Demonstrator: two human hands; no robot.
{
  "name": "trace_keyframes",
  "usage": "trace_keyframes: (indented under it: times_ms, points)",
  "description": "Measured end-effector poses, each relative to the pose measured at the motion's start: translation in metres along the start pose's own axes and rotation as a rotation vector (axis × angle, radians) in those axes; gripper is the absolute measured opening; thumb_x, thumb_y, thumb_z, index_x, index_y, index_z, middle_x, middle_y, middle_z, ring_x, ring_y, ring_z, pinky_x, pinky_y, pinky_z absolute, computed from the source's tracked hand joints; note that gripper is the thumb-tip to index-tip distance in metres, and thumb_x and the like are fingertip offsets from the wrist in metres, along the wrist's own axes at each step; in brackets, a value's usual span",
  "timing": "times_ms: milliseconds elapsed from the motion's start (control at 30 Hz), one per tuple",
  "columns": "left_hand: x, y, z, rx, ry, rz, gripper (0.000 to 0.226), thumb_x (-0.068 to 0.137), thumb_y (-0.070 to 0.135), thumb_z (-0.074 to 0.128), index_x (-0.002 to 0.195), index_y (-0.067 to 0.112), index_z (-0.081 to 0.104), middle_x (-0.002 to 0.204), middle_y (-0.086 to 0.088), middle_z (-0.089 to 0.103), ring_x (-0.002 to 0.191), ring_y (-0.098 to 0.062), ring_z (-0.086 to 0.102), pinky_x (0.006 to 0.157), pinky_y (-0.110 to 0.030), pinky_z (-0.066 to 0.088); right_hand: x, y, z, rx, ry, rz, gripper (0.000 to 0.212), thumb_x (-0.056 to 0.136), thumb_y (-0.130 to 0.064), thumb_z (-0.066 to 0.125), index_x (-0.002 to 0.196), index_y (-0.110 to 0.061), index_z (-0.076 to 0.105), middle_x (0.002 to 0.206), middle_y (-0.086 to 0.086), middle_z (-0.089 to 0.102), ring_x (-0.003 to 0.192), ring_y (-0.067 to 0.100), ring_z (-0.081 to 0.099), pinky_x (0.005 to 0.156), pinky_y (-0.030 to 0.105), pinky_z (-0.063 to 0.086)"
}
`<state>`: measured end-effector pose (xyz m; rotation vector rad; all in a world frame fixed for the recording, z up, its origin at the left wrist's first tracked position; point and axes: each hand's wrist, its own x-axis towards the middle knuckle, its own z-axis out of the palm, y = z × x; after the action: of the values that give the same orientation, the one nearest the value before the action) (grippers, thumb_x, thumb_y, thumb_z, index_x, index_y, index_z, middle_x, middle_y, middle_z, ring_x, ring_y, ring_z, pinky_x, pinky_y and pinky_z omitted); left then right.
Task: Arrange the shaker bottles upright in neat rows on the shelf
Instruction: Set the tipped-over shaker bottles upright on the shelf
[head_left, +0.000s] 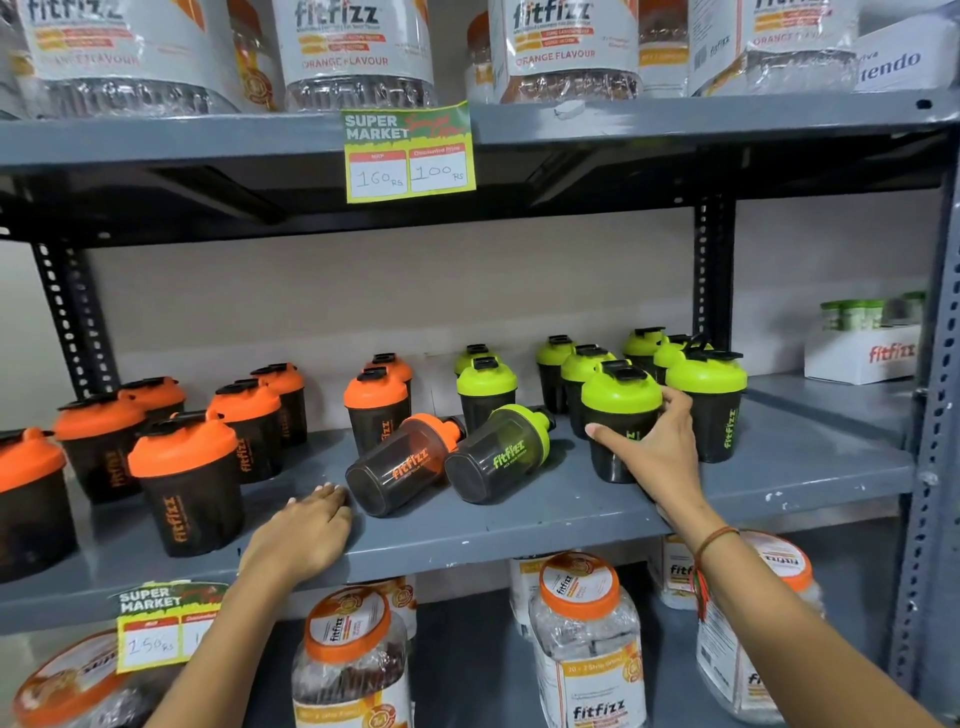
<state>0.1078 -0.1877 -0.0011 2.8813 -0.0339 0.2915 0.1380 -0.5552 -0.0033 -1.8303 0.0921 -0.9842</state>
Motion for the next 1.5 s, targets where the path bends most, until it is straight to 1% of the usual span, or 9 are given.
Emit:
trace_keyframes:
  times_ms: [100, 233, 333, 467, 667, 900, 1033, 1200, 1500]
  points:
    - [0.0, 0.0, -0.001, 0.009, 0.001, 0.004, 0.049, 0.103, 0.028, 0.023, 0.15, 0.018, 0.028, 0.16, -0.004, 0.021, 0.147, -0.022, 0.022, 0.119, -0.038, 0.013, -0.011, -0.007, -0.001, -0.036, 0.045, -0.033, 0.105, 0.065, -0.037, 0.091, 0.147, -0.011, 0.03, 0.147, 0.013, 0.041, 0.138, 0.03, 0.039, 0.112, 0.044, 0.034]
    - [0.0, 0.0, 0.001, 0.021, 0.0, 0.011, 0.049, 0.103, 0.029, 0.022, 0.15, 0.018, 0.028, 0.16, -0.004, 0.02, 0.147, -0.022, 0.021, 0.119, -0.038, 0.012, -0.037, -0.038, 0.005, -0.125, 0.191, -0.529, 0.082, 0.079, -0.028, 0.079, 0.147, -0.01, 0.036, 0.145, 0.013, 0.044, 0.138, 0.026, 0.037, 0.117, 0.038, 0.026]
    - [0.001, -0.002, 0.0, 0.017, 0.006, 0.016, 0.049, 0.102, 0.028, 0.023, 0.15, 0.017, 0.028, 0.16, -0.004, 0.021, 0.147, -0.021, 0.022, 0.119, -0.038, 0.012, -0.036, -0.064, 0.023, -0.342, -0.135, -0.824, 0.067, 0.078, -0.022, 0.074, 0.139, -0.013, 0.05, 0.139, 0.009, 0.052, 0.135, 0.027, 0.042, 0.112, 0.045, 0.039]
    - [0.002, -0.005, 0.002, 0.018, -0.002, 0.025, 0.05, 0.102, 0.028, 0.023, 0.15, 0.016, 0.027, 0.16, -0.004, 0.021, 0.147, -0.019, 0.021, 0.12, -0.037, 0.011, -0.022, -0.064, 0.056, -0.836, -0.518, -0.977, 0.088, 0.072, -0.011, 0.074, 0.151, -0.019, 0.036, 0.16, 0.007, 0.033, 0.151, 0.027, 0.023, 0.124, 0.042, 0.018]
    - [0.001, -0.004, 0.001, 0.016, 0.008, 0.024, 0.05, 0.102, 0.029, 0.023, 0.149, 0.016, 0.03, 0.159, -0.005, 0.025, 0.145, -0.022, 0.025, 0.118, -0.037, 0.015, -0.001, -0.066, 0.067, -0.934, -0.74, -1.061, 0.088, 0.069, -0.009, 0.075, 0.146, -0.022, 0.035, 0.145, 0.004, 0.049, 0.143, 0.023, 0.038, 0.124, 0.041, 0.015]
    - [-0.006, 0.003, -0.004, -0.009, 0.023, 0.015, 0.043, 0.101, 0.026, 0.025, 0.135, 0.013, 0.047, 0.148, -0.008, 0.043, 0.134, -0.028, 0.041, 0.112, -0.038, 0.025, 0.007, -0.082, 0.057, -1.075, -0.402, -1.481, 0.039, 0.085, -0.004, 0.056, 0.119, -0.021, 0.06, 0.108, 0.005, 0.065, 0.114, 0.03, 0.059, 0.116, 0.045, 0.031]
    - [-0.007, 0.003, -0.004, -0.014, 0.023, 0.009, 0.043, 0.101, 0.026, 0.026, 0.135, 0.013, 0.047, 0.148, -0.008, 0.043, 0.133, -0.029, 0.042, 0.109, -0.039, 0.028, 0.002, -0.085, 0.064, -1.323, -0.475, -1.721, 0.02, 0.088, -0.007, 0.057, 0.099, -0.02, 0.066, 0.099, 0.002, 0.068, 0.108, 0.028, 0.063, 0.113, 0.046, 0.039]
    - [-0.004, -0.001, -0.002, -0.029, 0.026, -0.001, 0.043, 0.1, 0.029, 0.027, 0.134, 0.015, 0.048, 0.148, -0.007, 0.044, 0.132, -0.029, 0.042, 0.107, -0.04, 0.031, -0.007, -0.086, 0.06, -1.579, -0.501, -1.856, 0.059, 0.086, -0.002, 0.024, 0.119, -0.022, 0.068, 0.121, -0.001, 0.069, 0.123, 0.026, 0.059, 0.119, 0.047, 0.029]
    - [-0.005, 0.001, -0.001, -0.029, 0.039, -0.013, 0.043, 0.1, 0.03, 0.027, 0.134, 0.016, 0.048, 0.148, -0.007, 0.044, 0.133, -0.028, 0.043, 0.109, -0.039, 0.031, -0.022, -0.111, 0.047, -1.229, -0.358, -1.697, 0.078, 0.077, -0.012, 0.069, 0.149, -0.009, 0.04, 0.153, 0.019, 0.043, 0.147, 0.036, 0.033, 0.12, 0.05, 0.019]
